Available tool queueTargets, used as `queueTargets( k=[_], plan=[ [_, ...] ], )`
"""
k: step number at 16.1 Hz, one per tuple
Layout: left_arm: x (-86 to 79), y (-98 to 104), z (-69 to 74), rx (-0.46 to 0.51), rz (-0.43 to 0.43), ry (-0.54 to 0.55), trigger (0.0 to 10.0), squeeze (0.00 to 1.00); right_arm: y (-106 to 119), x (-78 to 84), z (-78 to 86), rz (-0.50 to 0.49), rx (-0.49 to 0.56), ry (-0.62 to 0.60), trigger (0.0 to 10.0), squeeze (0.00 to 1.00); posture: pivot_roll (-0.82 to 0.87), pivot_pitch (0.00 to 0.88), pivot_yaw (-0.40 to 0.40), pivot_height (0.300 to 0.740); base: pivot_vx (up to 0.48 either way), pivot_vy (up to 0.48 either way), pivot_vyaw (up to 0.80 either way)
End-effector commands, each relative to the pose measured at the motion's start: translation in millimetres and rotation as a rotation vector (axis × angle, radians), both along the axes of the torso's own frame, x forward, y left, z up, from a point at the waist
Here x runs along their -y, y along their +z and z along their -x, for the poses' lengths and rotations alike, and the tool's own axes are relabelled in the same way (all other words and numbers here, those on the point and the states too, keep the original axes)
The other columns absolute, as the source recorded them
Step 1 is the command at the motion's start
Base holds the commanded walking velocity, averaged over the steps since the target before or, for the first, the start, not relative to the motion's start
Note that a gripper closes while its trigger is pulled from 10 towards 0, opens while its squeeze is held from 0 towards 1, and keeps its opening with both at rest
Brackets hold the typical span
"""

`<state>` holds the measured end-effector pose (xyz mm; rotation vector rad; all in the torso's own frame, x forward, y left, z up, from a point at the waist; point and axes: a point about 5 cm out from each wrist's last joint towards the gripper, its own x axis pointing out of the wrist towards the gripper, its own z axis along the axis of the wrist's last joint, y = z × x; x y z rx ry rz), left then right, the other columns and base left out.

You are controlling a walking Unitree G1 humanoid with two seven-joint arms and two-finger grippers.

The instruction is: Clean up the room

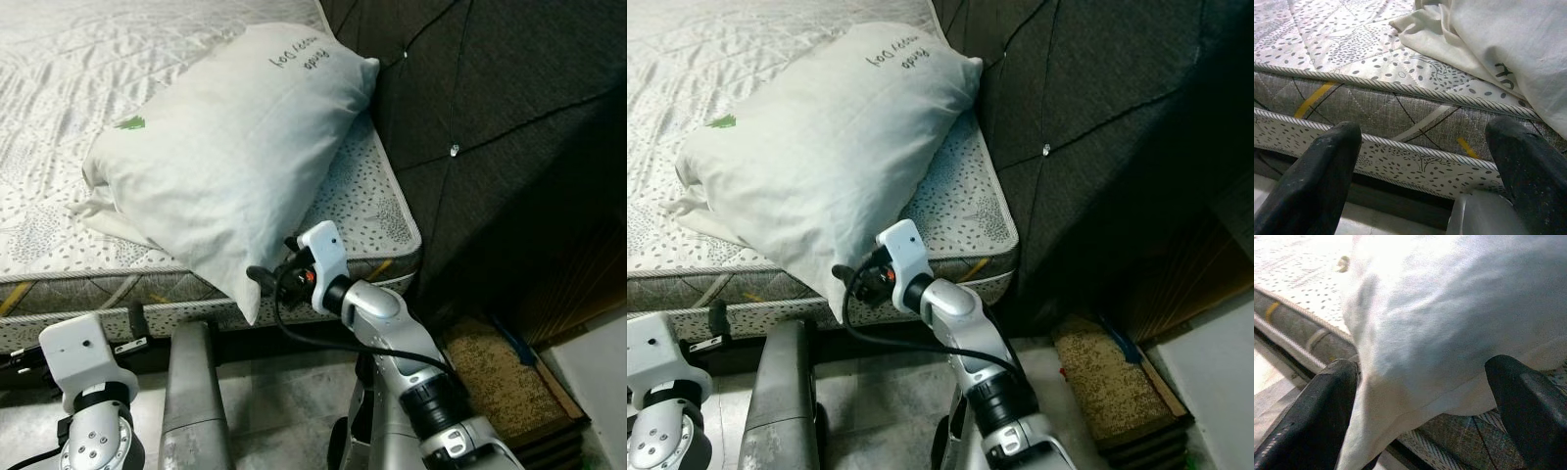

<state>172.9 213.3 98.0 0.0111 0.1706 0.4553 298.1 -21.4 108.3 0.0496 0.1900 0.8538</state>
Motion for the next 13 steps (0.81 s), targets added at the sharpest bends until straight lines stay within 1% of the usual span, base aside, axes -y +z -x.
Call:
queueTargets(
  k=[1,2,3,4,5,6,8,9,13],
  plan=[
    [2.6,4,-0.8,0.001,-0.001,0.000,10.0,0.00,4,0.3,-7.9,-0.037,-0.042,-0.057,10.0,0.00,0.21,0.150,-0.120,0.497,0.000,0.000,0.00],
    [3.1,4,-2.3,0.002,0.001,-0.004,10.0,0.00,7,-1.9,-11.4,-0.069,-0.069,-0.079,10.0,0.00,0.21,0.152,-0.115,0.497,0.000,0.000,0.00],
    [3.1,5,-3.2,0.003,0.002,-0.006,10.0,0.00,8,-3.2,-12.7,-0.086,-0.082,-0.084,9.4,0.00,0.20,0.153,-0.110,0.497,0.000,0.000,0.00],
    [3.7,5,-6.7,0.004,0.002,-0.014,10.0,0.00,15,-8.6,-16.7,-0.146,-0.122,-0.085,3.6,0.00,0.20,0.154,-0.105,0.497,0.000,0.000,0.00],
    [3.9,5,-7.9,0.004,0.002,-0.017,10.0,0.00,18,-10.4,-18.1,-0.168,-0.136,-0.086,3.6,0.00,0.20,0.154,-0.104,0.497,0.000,0.000,0.00],
    [3.9,5,-8.6,0.004,0.003,-0.018,10.0,0.00,18,-11.8,-19.3,-0.177,-0.145,-0.094,0.0,0.00,0.20,0.153,-0.103,0.497,0.000,0.000,0.00],
    [5.1,5,-11.4,0.002,0.005,-0.024,10.0,0.00,24,-23.5,-21.5,-0.187,-0.157,-0.088,0.0,0.00,0.20,0.151,-0.109,0.497,0.000,0.000,0.00],
    [5.2,5,-12.3,0.003,0.007,-0.021,10.0,0.00,24,-29.1,-19.8,-0.182,-0.176,-0.055,0.0,0.00,0.20,0.150,-0.112,0.497,0.000,0.000,0.00],
    [4.7,4,-13.7,0.000,0.018,-0.014,10.0,0.00,21,-33.4,-14.8,-0.167,-0.195,-0.003,0.0,0.00,0.20,0.147,-0.115,0.497,0.000,0.000,0.00]
  ],
)
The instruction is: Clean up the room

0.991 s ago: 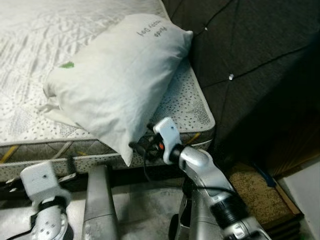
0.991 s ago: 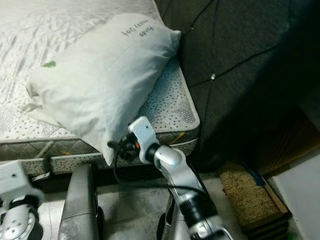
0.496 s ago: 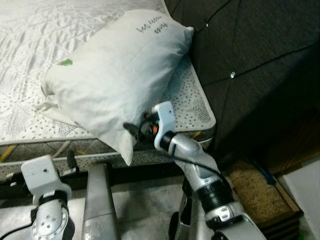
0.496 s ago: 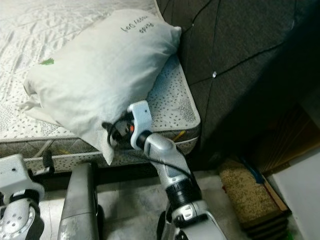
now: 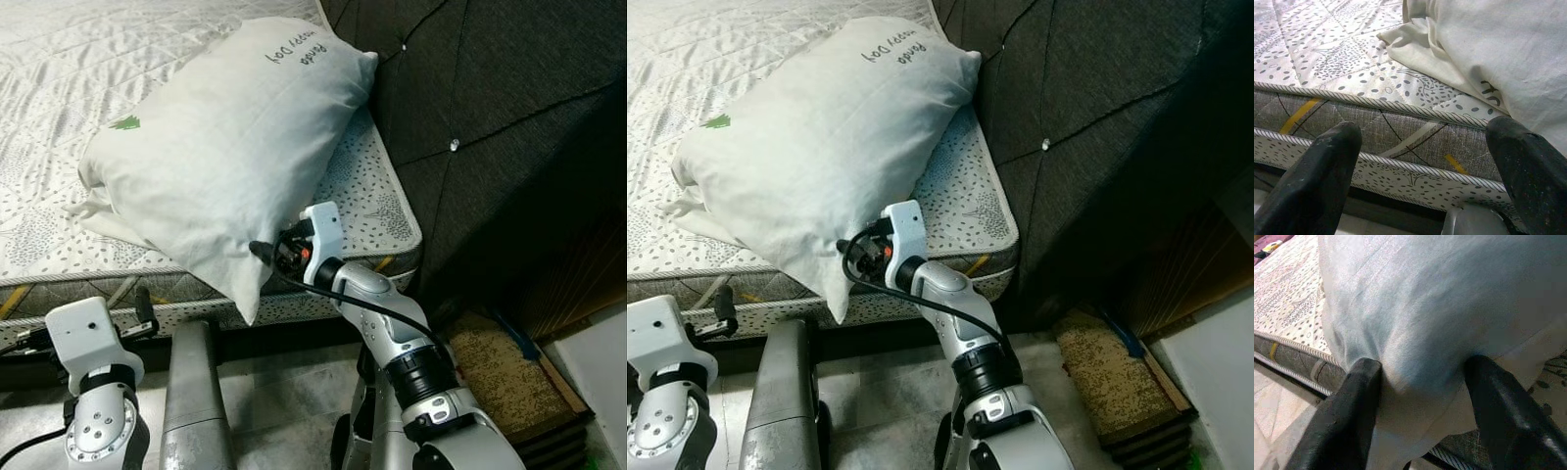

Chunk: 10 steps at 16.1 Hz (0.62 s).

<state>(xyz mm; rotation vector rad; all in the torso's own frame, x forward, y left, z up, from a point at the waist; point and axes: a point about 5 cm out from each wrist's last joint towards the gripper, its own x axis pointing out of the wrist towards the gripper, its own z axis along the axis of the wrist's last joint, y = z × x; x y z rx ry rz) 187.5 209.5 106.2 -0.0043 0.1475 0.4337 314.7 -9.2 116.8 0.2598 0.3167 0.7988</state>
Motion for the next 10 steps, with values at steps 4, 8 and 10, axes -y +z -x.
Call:
queueTargets(
  k=[4,8,10],
  plan=[
    [2.0,-4,-2.9,-0.022,0.007,-0.005,10.0,0.00,18,-37.8,7.0,-0.079,0.001,0.086,0.0,0.00,0.20,0.141,-0.108,0.497,0.000,0.000,0.00],
    [2.4,-4,-4.4,-0.020,0.006,-0.009,10.0,0.00,15,-45.2,7.1,-0.098,-0.038,0.038,0.0,0.00,0.20,0.140,-0.110,0.497,0.000,0.000,0.00],
    [3.2,-4,-5.7,-0.017,0.006,-0.010,10.0,0.00,12,-45.1,4.7,-0.111,-0.075,-0.016,0.0,0.00,0.20,0.138,-0.112,0.497,0.000,0.000,0.00]
  ],
)
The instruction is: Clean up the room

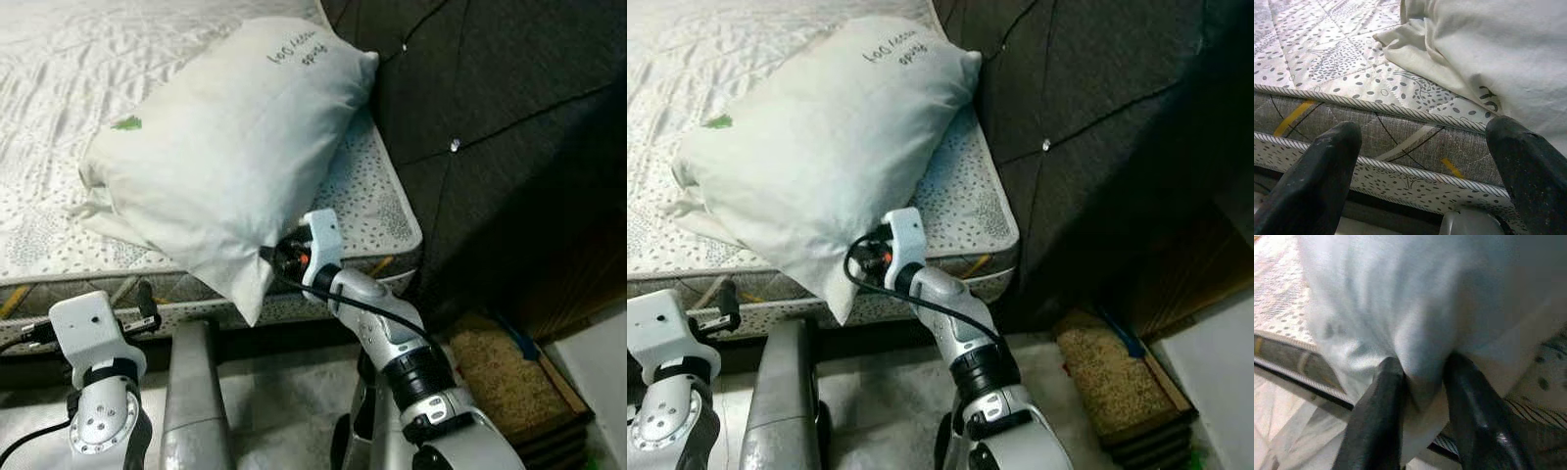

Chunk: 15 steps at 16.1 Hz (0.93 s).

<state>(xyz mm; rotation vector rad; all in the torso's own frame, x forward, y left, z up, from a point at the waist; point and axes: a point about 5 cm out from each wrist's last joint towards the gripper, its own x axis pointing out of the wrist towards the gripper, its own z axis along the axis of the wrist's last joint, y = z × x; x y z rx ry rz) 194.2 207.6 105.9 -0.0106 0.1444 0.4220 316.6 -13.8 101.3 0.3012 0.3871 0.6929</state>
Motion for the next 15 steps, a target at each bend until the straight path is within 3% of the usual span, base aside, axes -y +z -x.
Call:
queueTargets(
  k=[1,7,10,13,15],
  plan=[
    [1.4,-3,0.7,-0.021,0.000,0.000,10.0,0.00,26,-48.4,4.8,-0.138,-0.006,0.042,0.0,0.00,0.20,0.138,-0.112,0.497,0.000,0.000,0.00],
    [2.0,-4,-0.8,-0.020,0.002,-0.003,10.0,0.00,21,-31.1,-11.6,-0.153,-0.016,-0.124,0.0,0.00,0.20,0.135,-0.109,0.497,0.000,0.000,0.00],
    [2.1,-4,-1.8,-0.020,0.002,-0.005,10.0,0.00,38,-13.7,-28.8,-0.087,0.155,-0.194,0.0,0.00,0.20,0.131,-0.108,0.497,0.000,0.000,0.00],
    [3.3,-5,-4.7,-0.016,0.003,-0.007,10.0,0.00,73,25.3,-59.7,-0.043,0.323,-0.309,0.0,0.00,0.19,0.111,-0.107,0.497,0.000,0.000,0.00],
    [4.4,-5,-8.0,-0.010,0.006,-0.009,10.0,0.00,95,60.6,-76.7,0.006,0.417,-0.404,0.0,0.00,0.19,0.101,-0.106,0.497,0.000,0.000,0.00]
  ],
)
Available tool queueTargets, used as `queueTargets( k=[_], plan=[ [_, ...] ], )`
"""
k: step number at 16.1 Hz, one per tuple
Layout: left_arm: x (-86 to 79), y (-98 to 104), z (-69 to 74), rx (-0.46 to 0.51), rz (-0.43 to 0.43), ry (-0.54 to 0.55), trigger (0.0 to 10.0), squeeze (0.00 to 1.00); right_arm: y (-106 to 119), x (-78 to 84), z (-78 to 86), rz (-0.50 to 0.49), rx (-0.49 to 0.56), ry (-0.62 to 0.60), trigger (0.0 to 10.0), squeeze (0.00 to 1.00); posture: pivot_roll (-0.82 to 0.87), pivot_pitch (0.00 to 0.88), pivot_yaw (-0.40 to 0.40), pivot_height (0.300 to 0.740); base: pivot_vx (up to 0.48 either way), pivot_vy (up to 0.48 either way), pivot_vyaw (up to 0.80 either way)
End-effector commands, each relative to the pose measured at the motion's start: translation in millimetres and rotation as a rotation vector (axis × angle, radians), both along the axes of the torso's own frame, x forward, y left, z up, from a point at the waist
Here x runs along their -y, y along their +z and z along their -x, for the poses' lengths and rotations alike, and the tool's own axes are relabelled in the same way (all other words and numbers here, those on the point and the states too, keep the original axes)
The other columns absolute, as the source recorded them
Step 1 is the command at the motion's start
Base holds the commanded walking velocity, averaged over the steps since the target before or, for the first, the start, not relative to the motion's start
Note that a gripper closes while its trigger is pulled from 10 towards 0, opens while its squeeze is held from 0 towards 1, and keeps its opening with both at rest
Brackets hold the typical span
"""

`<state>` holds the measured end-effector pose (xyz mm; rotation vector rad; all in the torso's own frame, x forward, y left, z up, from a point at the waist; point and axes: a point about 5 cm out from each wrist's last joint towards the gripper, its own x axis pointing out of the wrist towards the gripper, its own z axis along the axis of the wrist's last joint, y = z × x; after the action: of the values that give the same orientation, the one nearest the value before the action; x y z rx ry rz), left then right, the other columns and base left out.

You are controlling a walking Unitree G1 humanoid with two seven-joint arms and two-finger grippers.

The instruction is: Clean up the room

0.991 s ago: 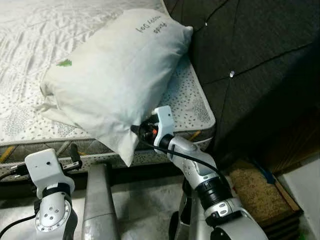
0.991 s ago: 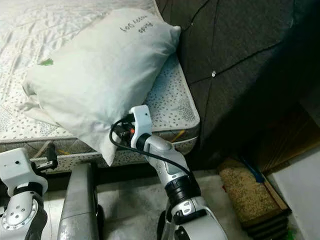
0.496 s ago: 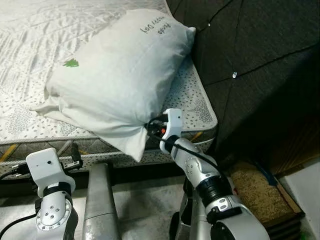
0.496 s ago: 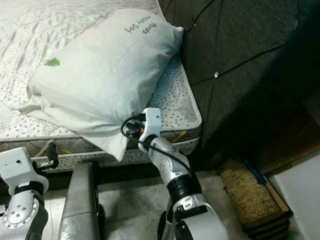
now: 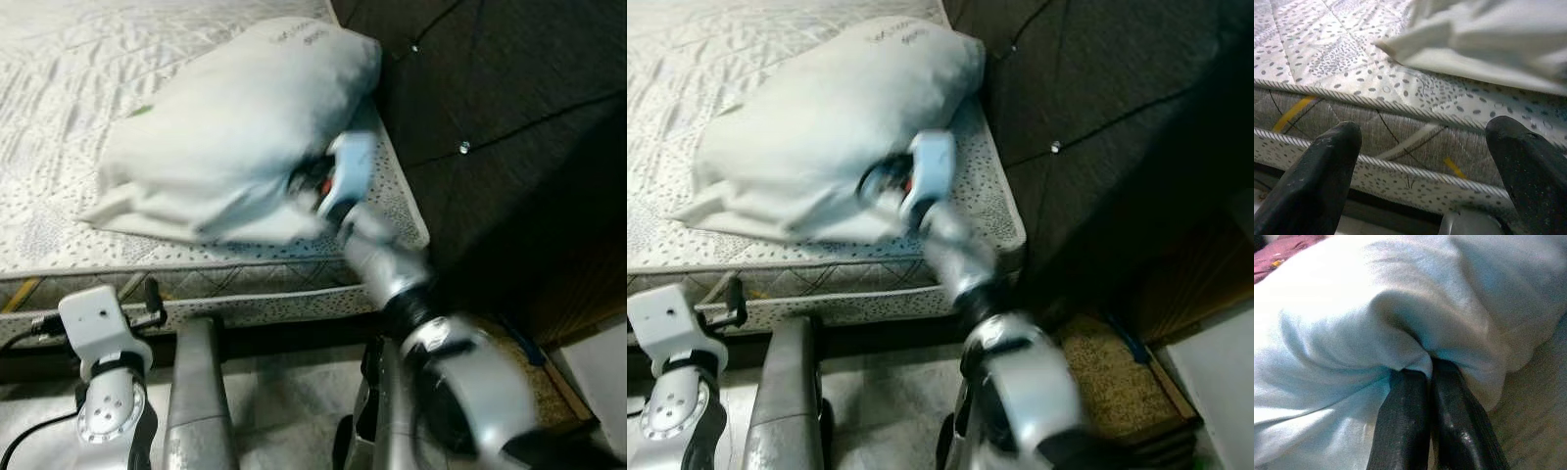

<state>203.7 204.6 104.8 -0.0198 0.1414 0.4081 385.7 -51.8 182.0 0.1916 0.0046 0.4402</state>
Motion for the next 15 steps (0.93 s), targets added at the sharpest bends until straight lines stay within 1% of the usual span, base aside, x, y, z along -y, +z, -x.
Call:
queueTargets(
  k=[1,2,4,5,6,7,8,10,11,12,13,14,15],
  plan=[
    [1.7,-4,0.6,-0.014,-0.003,0.003,10.0,0.00,18,30.3,-10.4,-0.030,0.072,-0.126,0.0,0.00,0.19,0.101,-0.106,0.497,0.000,0.000,0.00],
    [3.0,-4,-1.3,-0.010,-0.001,0.001,10.0,0.00,27,64.0,-18.5,0.005,0.105,-0.232,0.0,0.00,0.19,0.095,-0.105,0.497,0.000,0.000,0.00],
    [3.4,-4,-2.7,-0.007,0.001,-0.001,10.0,0.00,27,97.6,-20.9,0.041,0.107,-0.336,0.0,0.00,0.18,0.094,-0.103,0.497,0.000,0.000,0.00],
    [3.0,-4,-3.5,-0.005,0.001,-0.001,10.0,0.00,22,119.8,-19.0,0.076,0.097,-0.405,0.0,0.00,0.18,0.093,-0.102,0.497,0.000,0.000,0.00],
    [3.0,-4,-3.6,-0.006,0.001,-0.003,10.0,0.00,12,133.4,-15.6,0.093,0.072,-0.443,0.0,0.00,0.18,0.093,-0.098,0.497,0.000,0.000,0.00],
    [3.0,-4,-3.5,-0.006,0.000,-0.004,10.0,0.00,8,137.3,-14.2,0.094,0.061,-0.451,0.0,0.00,0.18,0.093,-0.097,0.497,0.000,0.000,0.00],
    [3.2,-4,-3.5,-0.006,-0.001,-0.006,10.0,0.00,2,142.9,-11.2,0.124,0.062,-0.465,0.0,0.00,0.18,0.093,-0.095,0.497,0.000,0.000,0.00],
    [2.7,-5,-3.2,-0.007,-0.003,-0.007,10.0,0.00,-14,155.3,-2.1,0.154,0.036,-0.489,0.0,0.00,0.18,0.094,-0.096,0.497,0.000,0.000,0.00],
    [2.3,-5,-2.8,-0.009,-0.003,-0.008,10.0,0.00,-27,157.4,4.1,0.139,-0.010,-0.489,0.0,0.00,0.17,0.093,-0.096,0.497,0.000,0.000,0.00],
    [2.4,-6,-2.6,-0.010,-0.004,-0.009,10.0,0.00,-35,156.7,8.7,0.129,-0.030,-0.484,0.0,0.00,0.17,0.092,-0.096,0.497,0.000,0.000,0.00],
    [3.8,-6,-3.0,-0.012,-0.007,-0.015,10.0,0.00,-47,148.4,19.5,0.124,-0.041,-0.454,0.0,0.00,0.17,0.092,-0.096,0.497,0.000,0.000,0.00],
    [4.3,-6,-3.4,-0.012,-0.009,-0.019,10.0,0.00,-53,140.8,25.9,0.104,-0.048,-0.430,0.0,0.00,0.17,0.093,-0.094,0.497,0.000,0.000,0.00],
    [3.7,-6,-3.7,-0.011,-0.009,-0.018,10.0,0.00,-63,121.5,35.9,0.074,-0.070,-0.362,0.0,0.00,0.16,0.096,-0.089,0.497,0.000,0.000,0.00]
  ],
)
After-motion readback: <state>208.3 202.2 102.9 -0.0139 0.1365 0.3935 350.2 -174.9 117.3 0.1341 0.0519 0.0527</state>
